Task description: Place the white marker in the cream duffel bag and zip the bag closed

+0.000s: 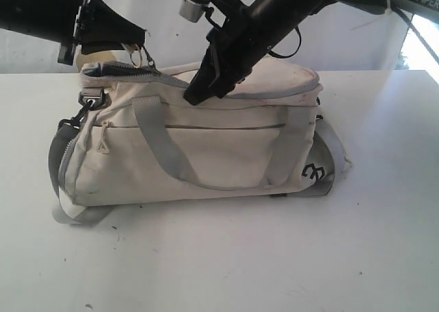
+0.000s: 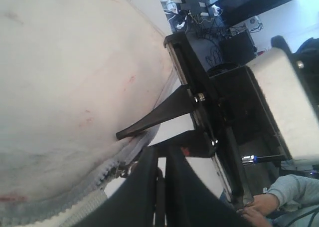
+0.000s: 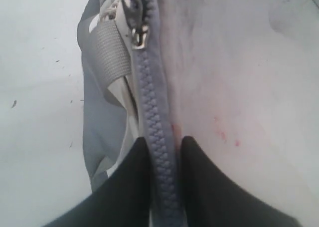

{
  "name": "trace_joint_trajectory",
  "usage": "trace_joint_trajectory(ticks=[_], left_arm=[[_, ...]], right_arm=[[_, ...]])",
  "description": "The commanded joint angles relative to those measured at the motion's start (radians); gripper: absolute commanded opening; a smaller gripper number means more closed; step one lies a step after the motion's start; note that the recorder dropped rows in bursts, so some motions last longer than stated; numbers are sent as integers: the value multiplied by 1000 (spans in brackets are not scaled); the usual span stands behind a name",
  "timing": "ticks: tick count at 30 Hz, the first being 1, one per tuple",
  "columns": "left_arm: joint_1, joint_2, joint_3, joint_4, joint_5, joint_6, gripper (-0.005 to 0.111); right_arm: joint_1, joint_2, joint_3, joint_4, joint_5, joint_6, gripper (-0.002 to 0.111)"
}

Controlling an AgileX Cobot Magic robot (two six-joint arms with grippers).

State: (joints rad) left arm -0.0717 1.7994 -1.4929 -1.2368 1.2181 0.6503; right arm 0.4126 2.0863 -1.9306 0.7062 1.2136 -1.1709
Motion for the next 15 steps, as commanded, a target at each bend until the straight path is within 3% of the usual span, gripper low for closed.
trace_joint_trajectory(ticks=[1,8,15], left_arm=[[4,-8,-3,61,3,-9,0],[61,-8,-3,84,3,-67,0],[82,-17,-3,265,3,-137,0]], right_arm=[[0,0,2,-21,8,10,0],[-3,-2,2,-160,8,89,0],[-4,-2,2,-315,8,187,0]])
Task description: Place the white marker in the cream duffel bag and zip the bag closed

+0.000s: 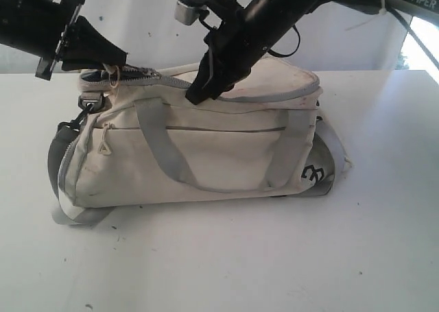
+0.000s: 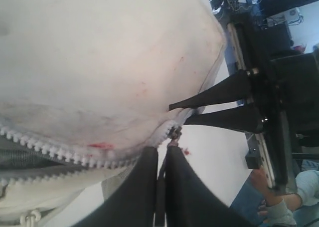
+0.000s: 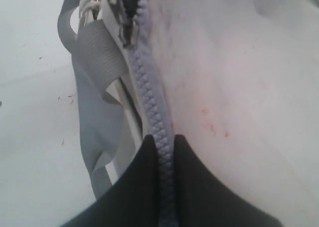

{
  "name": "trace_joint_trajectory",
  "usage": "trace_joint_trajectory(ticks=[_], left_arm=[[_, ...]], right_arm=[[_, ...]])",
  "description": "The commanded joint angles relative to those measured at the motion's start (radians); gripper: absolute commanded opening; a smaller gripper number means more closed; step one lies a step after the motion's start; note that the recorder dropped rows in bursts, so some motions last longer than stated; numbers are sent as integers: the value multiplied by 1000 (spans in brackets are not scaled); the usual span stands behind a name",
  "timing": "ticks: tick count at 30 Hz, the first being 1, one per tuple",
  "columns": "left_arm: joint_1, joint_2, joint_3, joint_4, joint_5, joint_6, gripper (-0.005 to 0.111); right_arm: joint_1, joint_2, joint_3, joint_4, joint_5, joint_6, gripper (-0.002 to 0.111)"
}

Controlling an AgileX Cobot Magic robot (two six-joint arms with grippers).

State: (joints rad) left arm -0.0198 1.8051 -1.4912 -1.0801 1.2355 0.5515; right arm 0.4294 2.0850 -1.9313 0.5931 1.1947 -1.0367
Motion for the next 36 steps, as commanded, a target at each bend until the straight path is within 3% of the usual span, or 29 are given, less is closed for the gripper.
trace_joint_trajectory(ticks=[1,5,10,19,28,36], left_arm=[[30,-26,-5,119,-14,-41,0],[22,-54,-5,17,-14,-13,0],[-12,-65,-5,-185,-14,48,0],[-83,-59,-5,-176,-14,80,0],[-93,-52,-5,-199,-32,74,0],[-93,3,-4,-418,-14,77,0]], right_arm=[[-21,-1,2,-214,26,63,0],[-21,-1,2,-185,26,82,0],[-21,1,2,0,26,-9,0],[-21,1,2,69,26,-35,0],[-21,1,2,79,26,-35,0],[-21,1,2,79,26,-33,0]])
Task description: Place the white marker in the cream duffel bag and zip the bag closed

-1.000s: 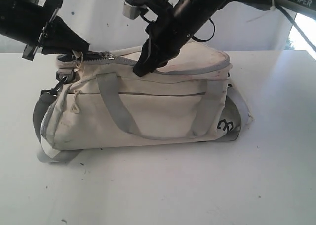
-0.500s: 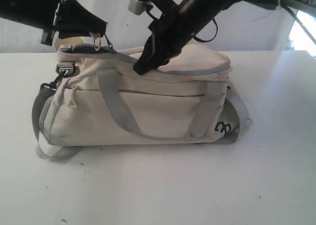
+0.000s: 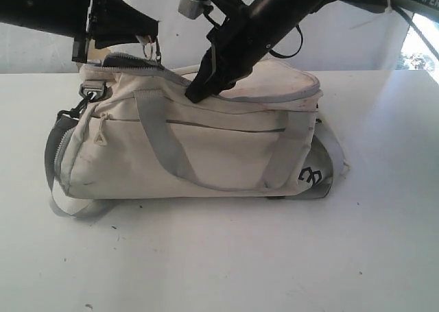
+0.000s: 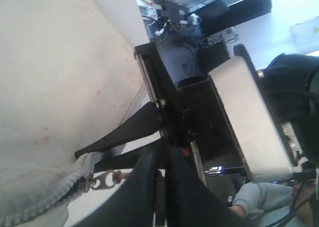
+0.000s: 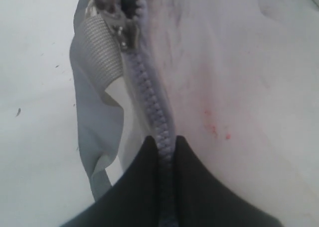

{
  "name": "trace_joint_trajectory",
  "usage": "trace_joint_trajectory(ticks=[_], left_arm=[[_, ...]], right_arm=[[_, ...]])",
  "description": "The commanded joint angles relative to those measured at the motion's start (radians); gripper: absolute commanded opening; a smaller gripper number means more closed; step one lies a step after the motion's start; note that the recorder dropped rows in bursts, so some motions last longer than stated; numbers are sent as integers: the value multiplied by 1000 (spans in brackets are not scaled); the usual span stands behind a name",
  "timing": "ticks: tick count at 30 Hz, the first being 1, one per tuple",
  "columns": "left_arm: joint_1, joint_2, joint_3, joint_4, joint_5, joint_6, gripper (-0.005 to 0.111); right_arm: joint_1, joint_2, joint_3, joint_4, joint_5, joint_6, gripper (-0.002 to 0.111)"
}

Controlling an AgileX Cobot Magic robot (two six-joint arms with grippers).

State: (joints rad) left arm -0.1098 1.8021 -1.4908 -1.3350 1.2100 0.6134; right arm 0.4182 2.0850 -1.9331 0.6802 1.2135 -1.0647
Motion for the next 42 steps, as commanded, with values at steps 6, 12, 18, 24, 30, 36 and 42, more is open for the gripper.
trace_joint_trajectory(ticks=[6,12,18,24,30,36,42], left_arm=[[8,19,-3,-184,11,76,0],[77,24,77,-295,11,74,0],[128,24,196,-361,11,103,0],[128,20,214,-409,11,101,0],[107,1,212,-322,11,127,0],[107,1,212,-237,11,171,58],[153,-14,210,-153,11,166,65]], right_arm=[[-10,1,4,-27,8,-5,0],[-10,-1,4,-162,8,109,0],[-10,1,4,-274,8,155,0],[-10,1,4,-345,8,217,0],[-10,1,4,-96,8,43,0],[-10,1,4,0,8,11,0],[-10,1,4,0,8,13,0]])
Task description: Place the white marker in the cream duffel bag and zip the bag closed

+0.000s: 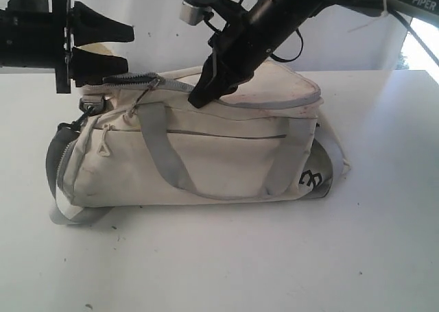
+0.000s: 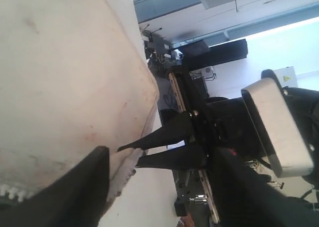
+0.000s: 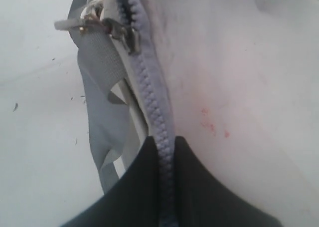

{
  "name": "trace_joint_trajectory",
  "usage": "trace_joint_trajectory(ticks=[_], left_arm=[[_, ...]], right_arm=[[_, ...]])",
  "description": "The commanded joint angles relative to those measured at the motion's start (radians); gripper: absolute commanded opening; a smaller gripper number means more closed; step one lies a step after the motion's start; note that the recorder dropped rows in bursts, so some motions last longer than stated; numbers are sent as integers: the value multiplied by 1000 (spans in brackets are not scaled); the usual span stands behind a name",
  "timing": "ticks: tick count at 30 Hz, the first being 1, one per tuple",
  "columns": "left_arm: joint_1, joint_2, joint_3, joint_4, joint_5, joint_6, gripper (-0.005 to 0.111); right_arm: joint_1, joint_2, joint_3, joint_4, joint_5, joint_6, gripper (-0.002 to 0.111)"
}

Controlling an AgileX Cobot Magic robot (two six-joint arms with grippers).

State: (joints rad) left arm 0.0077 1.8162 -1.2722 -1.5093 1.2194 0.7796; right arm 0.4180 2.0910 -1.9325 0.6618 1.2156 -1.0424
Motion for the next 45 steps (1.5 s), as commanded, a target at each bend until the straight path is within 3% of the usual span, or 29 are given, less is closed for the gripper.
trace_joint_trajectory(ticks=[1,4,8,10,15,29,35,45], left_arm=[[47,-40,-9,28,2,13,65],[96,-78,-9,73,2,-73,64],[106,-86,-9,273,2,-231,64],[106,-82,-9,296,2,-256,64],[104,-82,-9,189,2,-261,64],[58,-82,39,174,-24,-261,64],[49,-82,39,168,-96,-440,64],[38,-12,39,42,-67,-544,64]], right_arm=[[-10,-5,4,18,5,-9,0],[-10,-5,4,16,5,-9,0],[-6,-5,4,18,5,-39,0],[-4,-5,4,18,5,-39,0],[4,-5,4,16,5,-57,0],[5,-5,4,16,5,-57,0],[5,-5,4,16,5,-57,0],[11,-5,4,14,5,-61,0]])
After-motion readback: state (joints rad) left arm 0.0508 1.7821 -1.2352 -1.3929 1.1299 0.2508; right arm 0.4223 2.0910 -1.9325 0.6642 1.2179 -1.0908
